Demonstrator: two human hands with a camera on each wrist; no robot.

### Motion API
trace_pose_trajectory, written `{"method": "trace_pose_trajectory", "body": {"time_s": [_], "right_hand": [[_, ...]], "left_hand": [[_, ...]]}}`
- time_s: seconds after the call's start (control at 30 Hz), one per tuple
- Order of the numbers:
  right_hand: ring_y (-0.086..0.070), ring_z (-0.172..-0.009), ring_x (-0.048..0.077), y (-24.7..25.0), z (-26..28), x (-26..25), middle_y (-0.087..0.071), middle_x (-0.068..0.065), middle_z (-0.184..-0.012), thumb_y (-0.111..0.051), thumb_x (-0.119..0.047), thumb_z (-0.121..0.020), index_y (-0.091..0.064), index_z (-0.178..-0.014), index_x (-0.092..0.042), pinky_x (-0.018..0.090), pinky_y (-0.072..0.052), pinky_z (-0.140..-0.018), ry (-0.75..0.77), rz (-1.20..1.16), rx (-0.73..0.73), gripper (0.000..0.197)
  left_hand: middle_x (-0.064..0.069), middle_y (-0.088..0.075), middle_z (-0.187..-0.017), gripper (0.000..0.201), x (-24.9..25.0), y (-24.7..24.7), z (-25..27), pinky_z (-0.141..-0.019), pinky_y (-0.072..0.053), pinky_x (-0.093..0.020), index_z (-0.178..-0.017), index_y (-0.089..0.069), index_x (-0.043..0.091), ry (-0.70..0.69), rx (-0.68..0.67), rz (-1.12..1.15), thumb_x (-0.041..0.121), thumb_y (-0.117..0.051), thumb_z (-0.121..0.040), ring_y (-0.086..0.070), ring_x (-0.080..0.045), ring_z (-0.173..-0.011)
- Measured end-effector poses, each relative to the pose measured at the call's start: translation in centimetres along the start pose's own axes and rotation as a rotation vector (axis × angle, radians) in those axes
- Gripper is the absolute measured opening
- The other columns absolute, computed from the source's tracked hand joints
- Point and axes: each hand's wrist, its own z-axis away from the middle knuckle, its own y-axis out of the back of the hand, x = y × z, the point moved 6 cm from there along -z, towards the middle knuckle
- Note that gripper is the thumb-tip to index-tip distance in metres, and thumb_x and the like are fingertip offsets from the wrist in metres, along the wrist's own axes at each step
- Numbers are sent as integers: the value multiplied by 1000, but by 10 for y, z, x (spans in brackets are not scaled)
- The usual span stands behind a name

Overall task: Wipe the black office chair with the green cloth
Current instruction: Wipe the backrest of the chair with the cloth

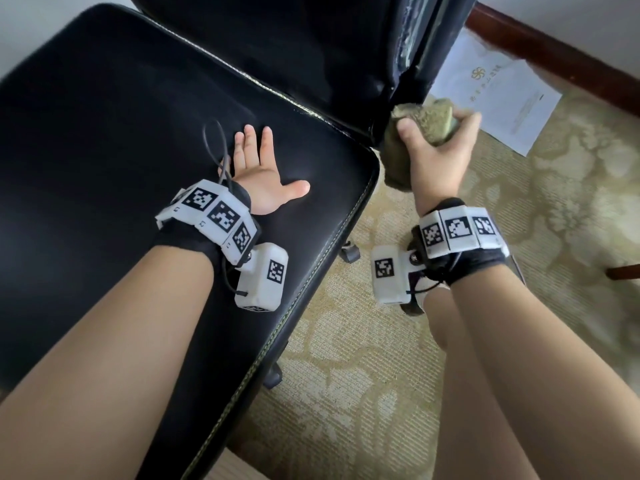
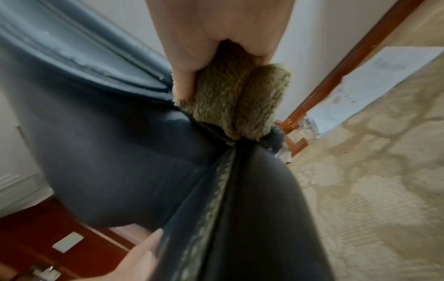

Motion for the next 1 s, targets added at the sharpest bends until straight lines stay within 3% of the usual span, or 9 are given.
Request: {"method": "trace_pose_trajectory", "body": {"time_s": [0.1,0.27,0.37,0.5,0.67,0.7,0.77,0.83,1.0], "right_hand": [[-40,-91,2,-17,-3,-16,-41,10,-112,-79,-18,-70,-36,-98,-14,0,-33,-80,69,11,27,52],[-36,-83,-5,-29,-6,-7,-36,5,-109,-78,-15,-72,-31,-98,-13,-8,-26,-70,23,24,88,54],[-36,-80,-8,-31,-10,-1,-36,5,-110,-77,-14,-73,-30,-99,-13,-7,-28,-70,25,50,73,53],[-39,-87,6,-35,-16,15,-39,8,-114,-77,-16,-74,-29,-98,-14,-4,-31,-70,-25,161,14,54],[-48,-92,16,-21,-13,63,-43,8,-124,-74,-22,-77,-39,-115,-10,9,-42,-57,-339,310,-80,53],[-52,-99,20,-15,-12,70,-45,10,-126,-74,-23,-77,-39,-115,-9,13,-44,-65,-365,291,-58,54],[-53,-108,25,-5,-10,75,-48,12,-124,-76,-26,-74,-36,-106,-14,26,-47,-85,-342,217,0,53],[-54,-107,26,0,-9,68,-50,14,-120,-77,-29,-72,-33,-98,-17,34,-49,-90,-272,129,46,53],[-51,-104,23,-2,1,21,-47,11,-110,-76,-35,-63,-33,-87,-29,26,-44,-90,-1,-28,28,49]], "left_hand": [[-7,28,-154,99,0,0,0,-117,4,-45,-147,22,17,0,-4,0,63,-43,-88,24,-20,-142],[-7,28,-154,98,1,-1,-1,-117,3,-46,-147,22,17,7,-13,-1,61,-43,-88,24,-20,-142],[-7,28,-154,97,1,-1,-1,-116,4,-44,-146,23,17,13,-13,-7,62,-42,-89,24,-19,-142],[-6,28,-154,97,1,0,-2,-115,5,-43,-146,22,18,22,-18,-4,62,-42,-89,24,-19,-142],[-7,29,-153,97,0,-1,-2,-115,6,-40,-146,24,18,22,-55,-23,64,-39,-88,25,-19,-142],[-7,29,-153,96,0,-1,-2,-115,6,-40,-146,24,18,22,-62,-27,64,-39,-88,25,-19,-142],[-7,29,-153,96,0,-1,-1,-115,6,-40,-146,24,18,27,-70,-34,64,-38,-88,25,-19,-142],[-6,29,-153,96,1,1,1,-116,6,-40,-146,23,19,39,-74,-32,65,-38,-88,24,-18,-142],[0,27,-154,95,5,4,10,-113,7,-53,-148,17,25,109,-45,89,63,-44,-86,24,-17,-142]]}}
